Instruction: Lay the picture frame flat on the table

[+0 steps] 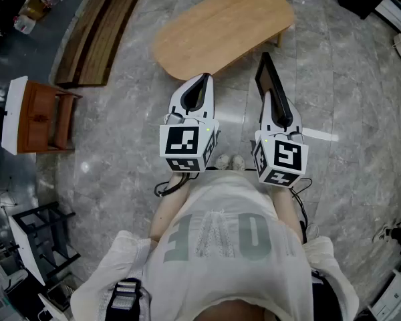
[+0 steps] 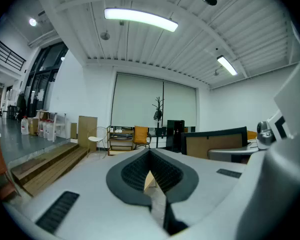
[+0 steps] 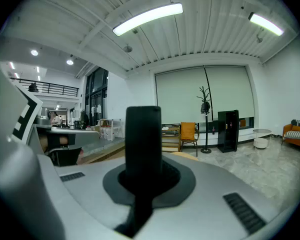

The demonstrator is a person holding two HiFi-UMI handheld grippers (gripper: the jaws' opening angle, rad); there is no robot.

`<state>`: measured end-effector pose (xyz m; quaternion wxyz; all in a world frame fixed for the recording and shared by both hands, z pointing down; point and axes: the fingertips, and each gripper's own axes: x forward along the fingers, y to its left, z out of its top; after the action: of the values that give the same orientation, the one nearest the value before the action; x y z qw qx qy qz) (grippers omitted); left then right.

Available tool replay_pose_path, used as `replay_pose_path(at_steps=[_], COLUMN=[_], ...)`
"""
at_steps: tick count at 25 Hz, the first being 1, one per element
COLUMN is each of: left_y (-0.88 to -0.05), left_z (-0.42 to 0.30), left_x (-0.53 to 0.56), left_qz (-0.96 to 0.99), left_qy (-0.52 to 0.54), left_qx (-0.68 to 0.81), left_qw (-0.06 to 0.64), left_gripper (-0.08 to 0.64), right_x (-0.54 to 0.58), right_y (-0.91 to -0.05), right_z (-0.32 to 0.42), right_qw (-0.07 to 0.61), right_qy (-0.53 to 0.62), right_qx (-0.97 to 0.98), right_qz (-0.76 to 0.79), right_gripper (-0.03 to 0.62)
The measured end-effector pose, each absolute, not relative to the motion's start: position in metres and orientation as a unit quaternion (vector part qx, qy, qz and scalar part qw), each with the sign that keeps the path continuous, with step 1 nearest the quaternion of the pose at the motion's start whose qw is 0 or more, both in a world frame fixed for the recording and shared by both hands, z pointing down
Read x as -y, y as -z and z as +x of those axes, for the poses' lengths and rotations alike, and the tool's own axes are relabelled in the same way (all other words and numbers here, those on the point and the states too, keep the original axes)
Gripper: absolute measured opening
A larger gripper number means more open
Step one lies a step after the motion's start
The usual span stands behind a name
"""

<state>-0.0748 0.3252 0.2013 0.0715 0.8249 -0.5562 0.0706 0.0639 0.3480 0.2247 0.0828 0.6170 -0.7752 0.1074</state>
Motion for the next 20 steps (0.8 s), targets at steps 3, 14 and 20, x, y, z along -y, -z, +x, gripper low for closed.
replay_pose_path(at_steps=[3,14,20], left_y=[-0.204,-0.203,-0.210], left_z=[-0.071,-0.058,-0.038], left_x=[-0.322,-0.315,-0.307], left_qz=[0.825,0.822,0.817], left_qy=[-0.070,-0.065,-0.064], left_qx=[0.556,0.561,0.568], left_qw=[0.073,0.077,0.075], left_gripper=[0.009,0.009,0.009], right_x=[-0.346,-0.342,-0.341], right_y=[-0.227,-0.228,-0.235], right_z=[0.068,0.088,0.116], right_qw=[0.082,0.085,0.075], right_qy=[-0.106,-0.097,-0.098], right_qx=[0.775,0.778,0.782], right_qz=[0.617,0.615,0.611], right_gripper=[0.015,0.015,0.015])
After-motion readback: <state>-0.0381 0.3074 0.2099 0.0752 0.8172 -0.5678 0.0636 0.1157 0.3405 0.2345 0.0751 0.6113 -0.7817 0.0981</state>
